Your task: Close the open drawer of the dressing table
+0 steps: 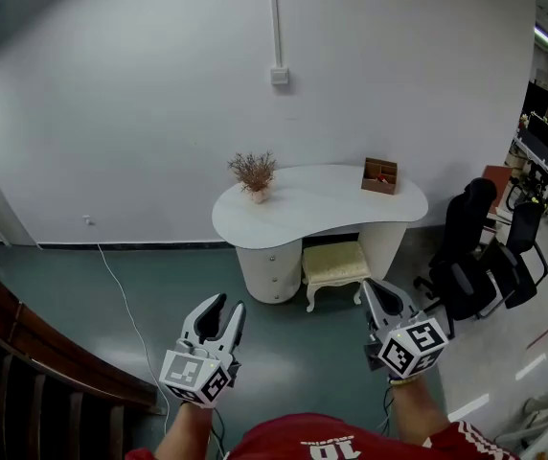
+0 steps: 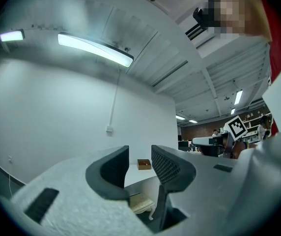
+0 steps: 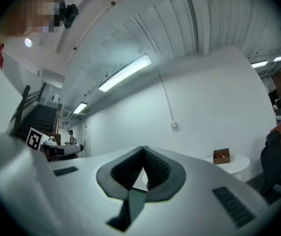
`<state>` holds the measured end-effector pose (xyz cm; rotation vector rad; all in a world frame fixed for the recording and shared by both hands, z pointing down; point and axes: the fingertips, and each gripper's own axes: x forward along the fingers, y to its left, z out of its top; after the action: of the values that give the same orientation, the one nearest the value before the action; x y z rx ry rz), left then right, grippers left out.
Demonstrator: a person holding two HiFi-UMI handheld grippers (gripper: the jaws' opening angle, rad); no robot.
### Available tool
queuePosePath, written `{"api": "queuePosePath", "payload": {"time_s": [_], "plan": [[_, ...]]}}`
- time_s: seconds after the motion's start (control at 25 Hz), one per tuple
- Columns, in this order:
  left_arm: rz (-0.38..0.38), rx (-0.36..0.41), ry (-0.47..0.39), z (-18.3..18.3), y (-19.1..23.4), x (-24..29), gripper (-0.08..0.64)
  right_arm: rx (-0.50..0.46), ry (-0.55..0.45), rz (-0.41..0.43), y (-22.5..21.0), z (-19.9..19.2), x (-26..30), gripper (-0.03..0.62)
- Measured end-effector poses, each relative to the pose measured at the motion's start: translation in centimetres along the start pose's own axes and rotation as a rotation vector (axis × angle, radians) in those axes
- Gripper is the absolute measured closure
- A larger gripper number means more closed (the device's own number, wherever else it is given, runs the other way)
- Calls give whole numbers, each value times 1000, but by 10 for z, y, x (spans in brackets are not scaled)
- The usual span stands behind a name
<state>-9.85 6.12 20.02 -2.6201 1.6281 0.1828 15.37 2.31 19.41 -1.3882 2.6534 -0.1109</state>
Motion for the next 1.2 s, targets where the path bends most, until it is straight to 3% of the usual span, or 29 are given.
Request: {"api": "queuePosePath", "payload": {"time_s": [0.68,1.2], "plan": [[-33,-2,-19,16,-3,-19,459,-21,17,-2,40,-1,-11,588],[-26,-7,-33,15,-4,-36,551,-25,-3,-18,47,-1,-17,588]]}}
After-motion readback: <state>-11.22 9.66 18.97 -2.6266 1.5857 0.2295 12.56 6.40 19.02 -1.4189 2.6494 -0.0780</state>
